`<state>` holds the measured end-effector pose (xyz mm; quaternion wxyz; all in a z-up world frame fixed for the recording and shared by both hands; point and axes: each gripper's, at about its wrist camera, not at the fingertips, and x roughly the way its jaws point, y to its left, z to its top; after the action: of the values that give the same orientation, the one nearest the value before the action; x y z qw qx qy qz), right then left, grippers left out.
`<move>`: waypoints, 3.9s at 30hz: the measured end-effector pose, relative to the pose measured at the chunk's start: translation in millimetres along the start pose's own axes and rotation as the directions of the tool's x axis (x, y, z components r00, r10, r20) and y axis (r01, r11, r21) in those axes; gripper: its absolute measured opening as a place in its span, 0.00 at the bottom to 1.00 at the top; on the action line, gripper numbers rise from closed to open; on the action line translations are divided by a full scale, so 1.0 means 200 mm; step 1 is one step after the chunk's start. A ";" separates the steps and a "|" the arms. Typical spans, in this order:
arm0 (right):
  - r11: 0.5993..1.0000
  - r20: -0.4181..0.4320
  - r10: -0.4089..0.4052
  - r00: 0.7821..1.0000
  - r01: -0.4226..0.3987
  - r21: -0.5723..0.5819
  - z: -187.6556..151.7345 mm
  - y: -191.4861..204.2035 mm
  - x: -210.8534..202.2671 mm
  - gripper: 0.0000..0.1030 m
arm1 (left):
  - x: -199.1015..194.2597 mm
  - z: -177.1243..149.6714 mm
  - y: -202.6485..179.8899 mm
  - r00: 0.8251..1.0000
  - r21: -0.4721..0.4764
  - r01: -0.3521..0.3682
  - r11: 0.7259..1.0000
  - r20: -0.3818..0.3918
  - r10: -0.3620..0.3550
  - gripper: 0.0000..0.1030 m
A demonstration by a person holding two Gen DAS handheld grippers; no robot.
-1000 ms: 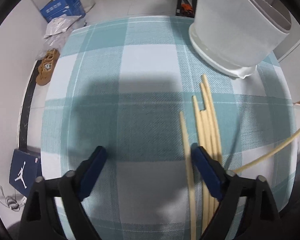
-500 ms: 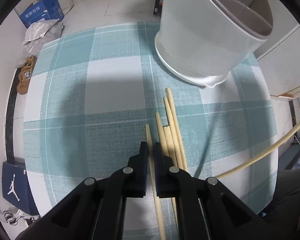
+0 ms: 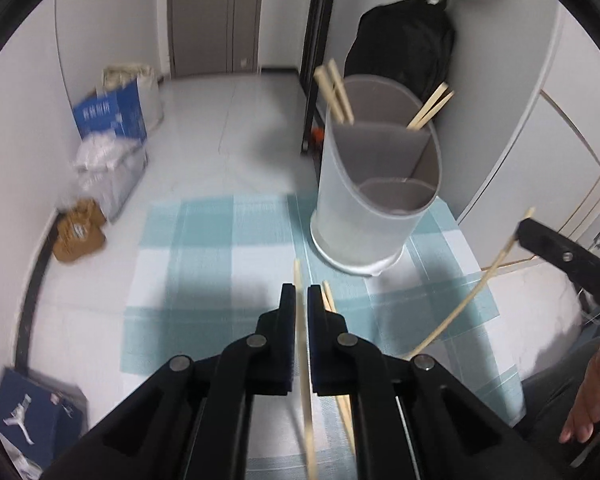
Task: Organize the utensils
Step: 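Close the left tool on one chopstick while the right tool lifts its chopstick, then lift chopsticks in both tools and carry them over the white holder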
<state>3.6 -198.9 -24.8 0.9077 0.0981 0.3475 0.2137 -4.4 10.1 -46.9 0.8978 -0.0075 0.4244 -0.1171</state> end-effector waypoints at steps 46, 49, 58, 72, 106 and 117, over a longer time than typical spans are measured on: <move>0.991 0.008 0.049 0.999 -0.050 0.123 0.02 -0.17 -0.01 0.04 | 0.51 -0.03 0.08 0.942 -0.130 -0.056 0.990 -0.336 0.009 0.02; 0.991 0.013 0.053 0.999 -0.054 0.121 0.00 -0.16 -0.01 0.04 | 0.36 0.01 0.10 0.974 -0.138 -0.029 0.990 -0.228 -0.003 0.02; 0.999 0.027 0.030 0.999 -0.031 0.040 -0.01 -0.04 -0.03 0.04 | 0.00 0.06 -0.02 0.999 -0.088 0.005 0.996 0.036 -0.002 0.02; 0.999 0.098 0.020 0.995 -0.017 -0.032 0.13 0.09 -0.14 0.04 | -0.20 0.23 -0.12 0.972 -0.081 0.071 0.994 0.228 -0.051 0.02; 0.992 0.106 -0.047 0.993 0.059 -0.108 1.04 -0.03 0.07 0.04 | 0.12 0.83 0.01 0.918 -0.101 0.223 0.970 0.357 -0.174 0.02; 0.993 0.060 -0.041 0.997 0.047 -0.112 1.07 -0.07 0.18 0.04 | 0.22 0.85 0.00 0.889 -0.092 0.205 0.974 0.433 -0.147 0.02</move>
<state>176.3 -201.1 108.5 0.9259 0.0449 0.3108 0.2101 152.6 -13.5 29.1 0.9515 -0.1319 0.2240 -0.1646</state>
